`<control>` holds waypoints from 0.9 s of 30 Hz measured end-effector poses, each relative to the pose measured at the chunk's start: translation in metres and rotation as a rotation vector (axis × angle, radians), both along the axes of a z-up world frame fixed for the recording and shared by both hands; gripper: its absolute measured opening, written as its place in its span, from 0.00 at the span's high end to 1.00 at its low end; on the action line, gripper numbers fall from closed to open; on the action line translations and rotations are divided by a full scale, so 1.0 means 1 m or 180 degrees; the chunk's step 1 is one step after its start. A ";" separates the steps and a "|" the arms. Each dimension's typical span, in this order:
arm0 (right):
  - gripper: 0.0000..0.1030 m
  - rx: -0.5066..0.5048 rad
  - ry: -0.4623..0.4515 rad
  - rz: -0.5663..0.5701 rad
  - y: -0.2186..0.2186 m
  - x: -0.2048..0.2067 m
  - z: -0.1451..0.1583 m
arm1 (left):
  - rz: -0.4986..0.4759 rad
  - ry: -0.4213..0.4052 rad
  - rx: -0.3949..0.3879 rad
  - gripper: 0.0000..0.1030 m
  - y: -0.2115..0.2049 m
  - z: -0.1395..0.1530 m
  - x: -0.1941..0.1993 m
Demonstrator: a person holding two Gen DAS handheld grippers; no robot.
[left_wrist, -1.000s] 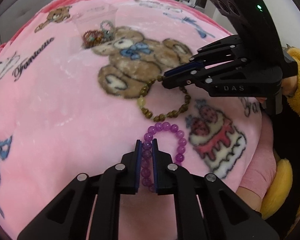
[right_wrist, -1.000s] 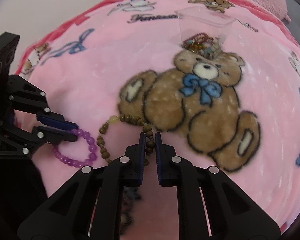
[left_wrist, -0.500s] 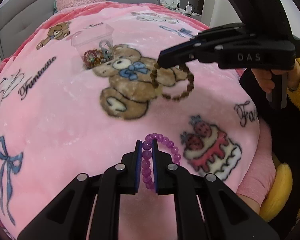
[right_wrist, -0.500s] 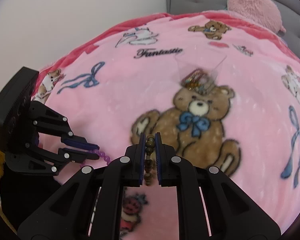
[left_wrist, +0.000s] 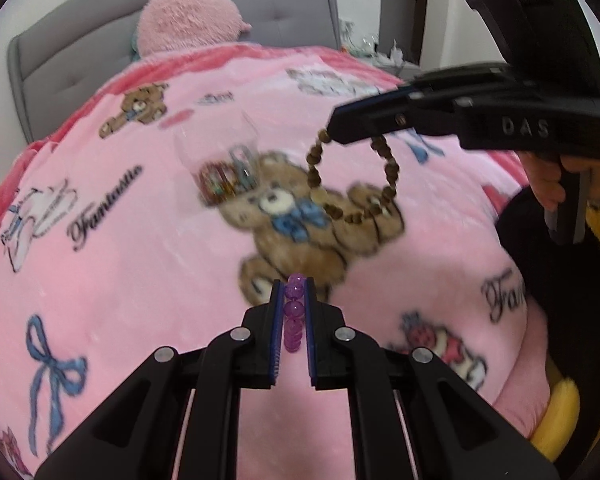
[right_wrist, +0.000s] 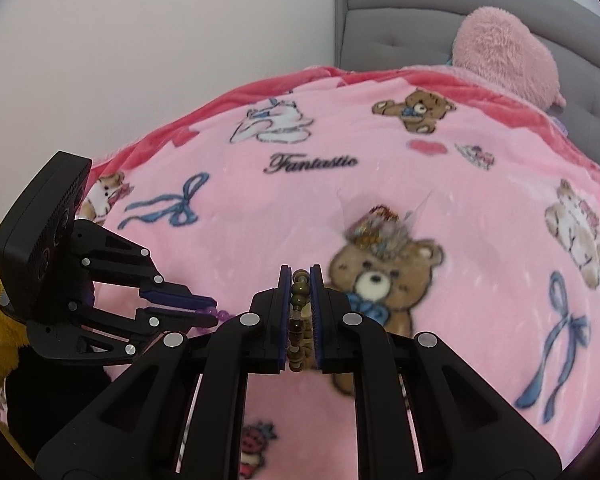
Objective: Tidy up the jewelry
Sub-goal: 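Lift and carry the purple and brown bracelets to the clear box with both tools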
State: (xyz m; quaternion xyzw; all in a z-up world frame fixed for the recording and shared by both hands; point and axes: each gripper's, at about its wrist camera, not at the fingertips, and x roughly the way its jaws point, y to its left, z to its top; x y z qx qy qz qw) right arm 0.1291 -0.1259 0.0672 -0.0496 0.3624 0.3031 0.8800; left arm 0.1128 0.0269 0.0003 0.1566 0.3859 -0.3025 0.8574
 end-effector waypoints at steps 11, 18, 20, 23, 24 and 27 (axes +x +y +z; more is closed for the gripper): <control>0.91 0.0242 -0.0113 -0.0226 -0.011 0.037 0.030 | 0.0217 -0.0254 -0.0383 0.91 -0.002 0.036 0.047; 0.91 0.0342 -0.0193 -0.0390 -0.019 0.061 0.040 | 0.0361 -0.0416 -0.0524 0.91 -0.011 0.052 0.081; 0.91 0.0364 -0.0198 -0.0442 -0.021 0.070 0.041 | 0.0425 -0.0423 -0.0591 0.91 -0.011 0.055 0.093; 0.91 0.0400 -0.0201 -0.0518 -0.022 0.084 0.039 | 0.0547 -0.0441 -0.0694 0.91 -0.011 0.059 0.114; 0.91 0.0411 -0.0201 -0.0545 -0.023 0.088 0.039 | 0.0568 -0.0444 -0.0714 0.91 -0.011 0.059 0.119; 0.91 0.0502 -0.0157 -0.0606 -0.025 0.105 0.035 | 0.0645 -0.0409 -0.0804 0.91 -0.012 0.058 0.139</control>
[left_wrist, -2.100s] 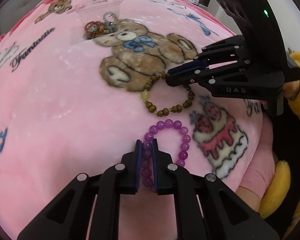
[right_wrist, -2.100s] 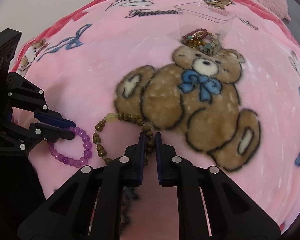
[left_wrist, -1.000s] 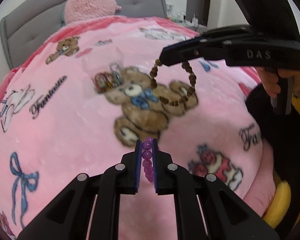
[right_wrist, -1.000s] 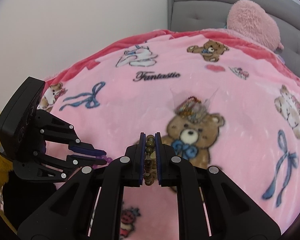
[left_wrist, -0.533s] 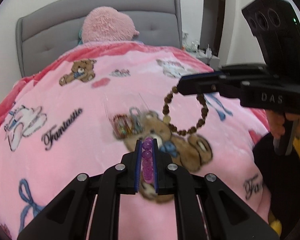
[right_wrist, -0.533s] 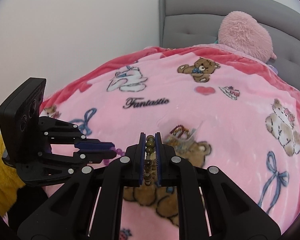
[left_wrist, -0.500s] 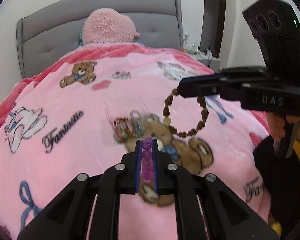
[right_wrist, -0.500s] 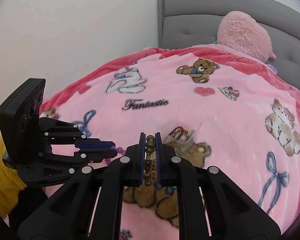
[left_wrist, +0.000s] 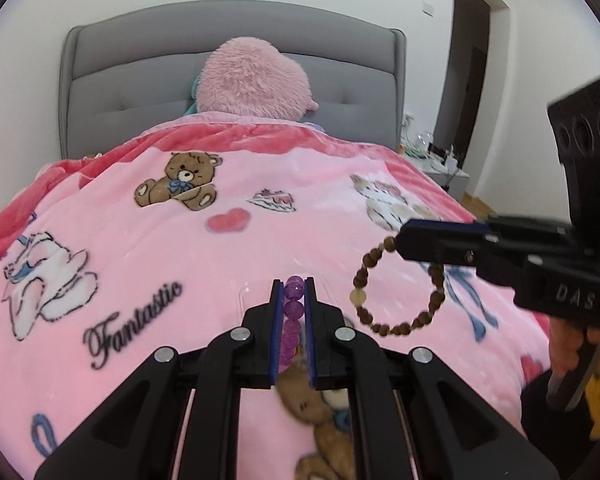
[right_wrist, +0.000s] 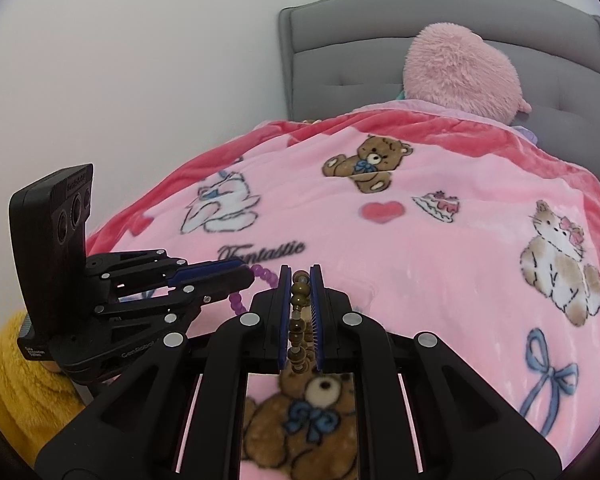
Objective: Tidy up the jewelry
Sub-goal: 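Lift and carry the purple and brown bracelets to the clear box with both tools, then open both tools to drop the bracelets into the clear box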
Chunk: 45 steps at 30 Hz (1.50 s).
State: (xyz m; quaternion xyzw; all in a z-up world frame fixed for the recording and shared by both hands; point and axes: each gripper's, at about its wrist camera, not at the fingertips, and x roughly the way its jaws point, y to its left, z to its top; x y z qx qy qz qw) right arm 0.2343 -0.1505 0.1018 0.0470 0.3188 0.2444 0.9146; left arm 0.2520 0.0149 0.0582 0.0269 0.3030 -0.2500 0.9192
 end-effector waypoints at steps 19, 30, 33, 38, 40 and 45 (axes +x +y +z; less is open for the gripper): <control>0.91 0.0008 0.0576 -0.0034 0.011 0.055 -0.084 | 0.0234 0.0356 -0.0246 0.91 0.004 -0.065 0.033; 0.89 -0.0245 0.0619 0.0022 0.020 0.051 -0.102 | 0.0245 0.0463 -0.0160 0.90 0.002 -0.080 0.035; 0.89 -0.0292 0.0580 0.0039 0.021 0.047 -0.100 | 0.0251 0.0450 -0.0190 0.85 0.005 -0.078 0.032; 0.77 -0.0244 0.0522 -0.0032 0.013 0.040 -0.088 | 0.0297 0.0400 -0.0183 0.77 0.012 -0.069 0.024; 0.56 -0.0204 0.0482 -0.0080 0.007 0.035 -0.080 | 0.0292 0.0393 -0.0172 0.75 0.016 -0.065 0.019; 0.30 -0.0119 0.0398 -0.0104 -0.006 0.022 -0.061 | 0.0327 0.0392 -0.0123 0.61 0.025 -0.057 0.002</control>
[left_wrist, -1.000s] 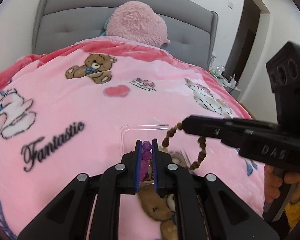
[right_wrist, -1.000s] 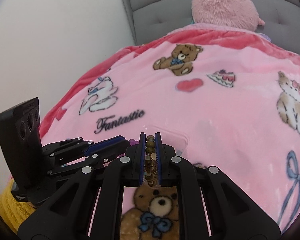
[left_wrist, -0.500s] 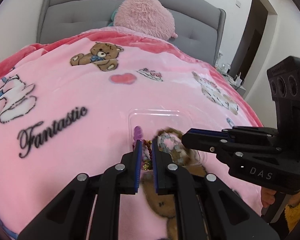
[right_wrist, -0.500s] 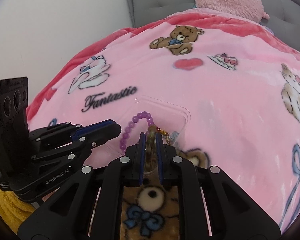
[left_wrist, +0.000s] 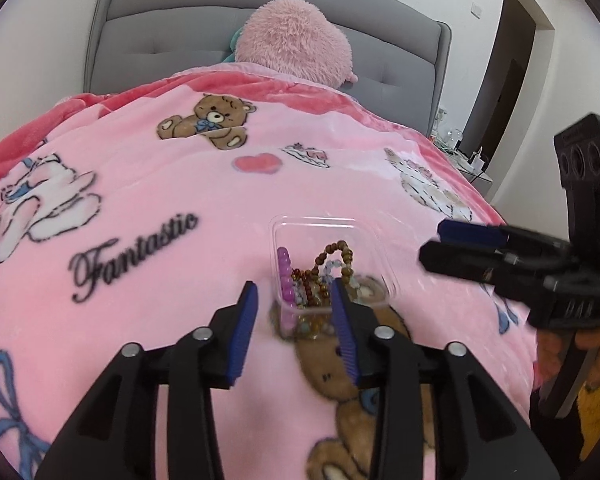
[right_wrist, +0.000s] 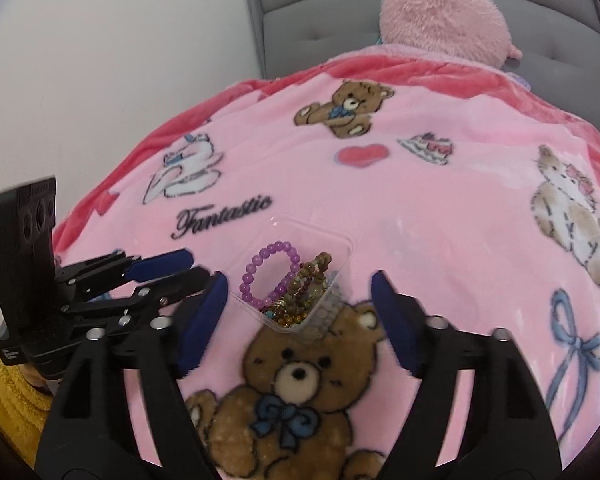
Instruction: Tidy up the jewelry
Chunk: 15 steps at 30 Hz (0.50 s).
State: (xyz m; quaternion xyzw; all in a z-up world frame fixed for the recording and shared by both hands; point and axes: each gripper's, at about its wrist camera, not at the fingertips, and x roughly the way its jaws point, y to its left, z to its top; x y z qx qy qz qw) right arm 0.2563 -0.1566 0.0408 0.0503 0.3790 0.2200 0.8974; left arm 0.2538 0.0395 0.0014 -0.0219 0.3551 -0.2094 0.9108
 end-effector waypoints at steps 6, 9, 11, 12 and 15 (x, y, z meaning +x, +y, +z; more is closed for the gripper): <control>0.09 0.0061 -0.0102 0.0016 -0.014 -0.020 0.018 | 0.0056 -0.0101 -0.0054 0.18 0.010 0.016 -0.028; 0.08 -0.0009 -0.0151 0.0029 -0.016 -0.031 0.023 | 0.0038 -0.0113 -0.0085 0.15 0.010 0.023 -0.038; 0.08 -0.0073 -0.0159 0.0015 -0.019 -0.038 0.024 | 0.0016 -0.0118 -0.0062 0.13 0.008 0.027 -0.043; 0.08 -0.0089 -0.0148 0.0020 -0.019 -0.040 0.023 | 0.0002 -0.0128 -0.0030 0.12 0.005 0.028 -0.045; 0.08 -0.0182 -0.0080 0.0074 -0.022 -0.049 0.018 | -0.0051 -0.0173 0.0081 0.09 -0.003 0.030 -0.054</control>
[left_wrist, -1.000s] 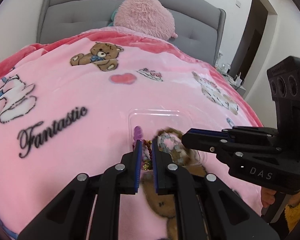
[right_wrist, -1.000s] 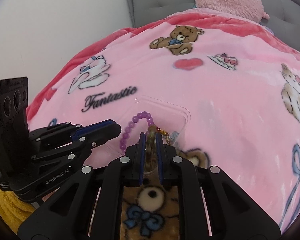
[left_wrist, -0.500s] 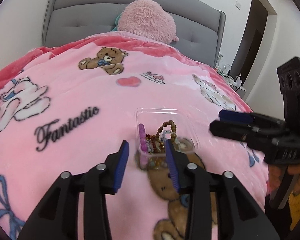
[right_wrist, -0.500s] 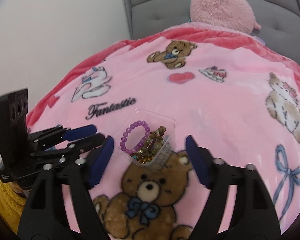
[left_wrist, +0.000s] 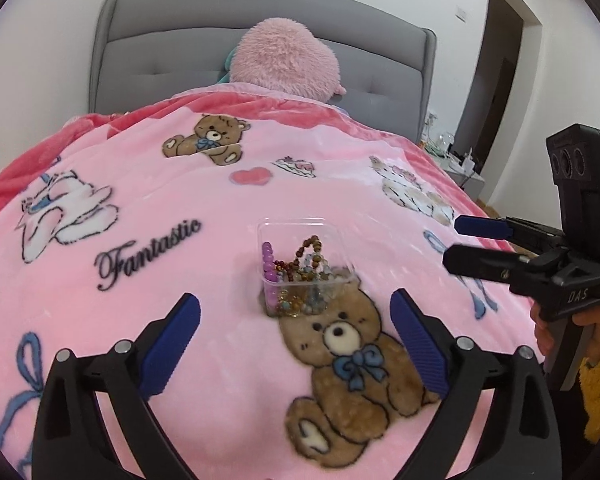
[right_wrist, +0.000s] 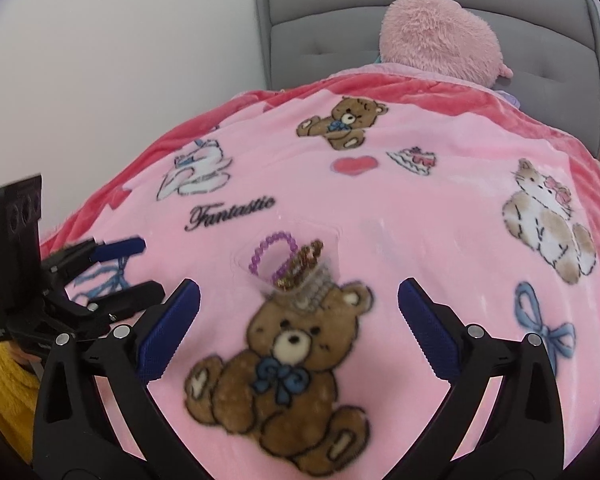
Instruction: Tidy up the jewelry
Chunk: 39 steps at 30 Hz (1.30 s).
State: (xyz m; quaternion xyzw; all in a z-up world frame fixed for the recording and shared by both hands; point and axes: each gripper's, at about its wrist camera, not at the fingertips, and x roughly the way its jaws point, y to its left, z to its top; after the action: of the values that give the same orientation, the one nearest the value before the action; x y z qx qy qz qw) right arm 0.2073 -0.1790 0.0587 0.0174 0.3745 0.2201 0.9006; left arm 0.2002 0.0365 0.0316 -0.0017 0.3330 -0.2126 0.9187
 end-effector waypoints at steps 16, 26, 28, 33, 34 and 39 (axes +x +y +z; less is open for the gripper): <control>0.08 0.0070 -0.0240 0.0115 -0.017 -0.041 -0.033 | 0.0045 -0.0275 -0.0011 0.05 -0.028 -0.013 -0.025; 0.08 -0.0071 -0.0377 0.0156 -0.007 -0.041 -0.035 | 0.0120 -0.0377 -0.0082 0.05 -0.029 -0.021 -0.019; 0.08 -0.0036 -0.0384 0.0140 -0.009 -0.040 -0.034 | 0.0129 -0.0388 -0.0082 0.05 -0.027 -0.021 -0.018; 0.08 -0.0004 -0.0381 0.0098 -0.012 -0.038 -0.035 | 0.0112 -0.0388 -0.0050 0.05 -0.025 -0.022 -0.017; 0.08 -0.0009 -0.0381 0.0095 -0.013 -0.038 -0.035 | 0.0122 -0.0404 -0.0041 0.05 -0.025 -0.022 -0.017; 0.08 0.0013 -0.0391 0.0087 -0.013 -0.037 -0.034 | 0.0109 -0.0437 -0.0043 0.05 -0.024 -0.020 -0.018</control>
State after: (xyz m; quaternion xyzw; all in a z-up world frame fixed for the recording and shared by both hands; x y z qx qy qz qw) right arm 0.1701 -0.1924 0.0247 0.0006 0.3182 0.2337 0.9187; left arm 0.1825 0.0120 0.0114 0.0009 0.2676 -0.1987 0.9428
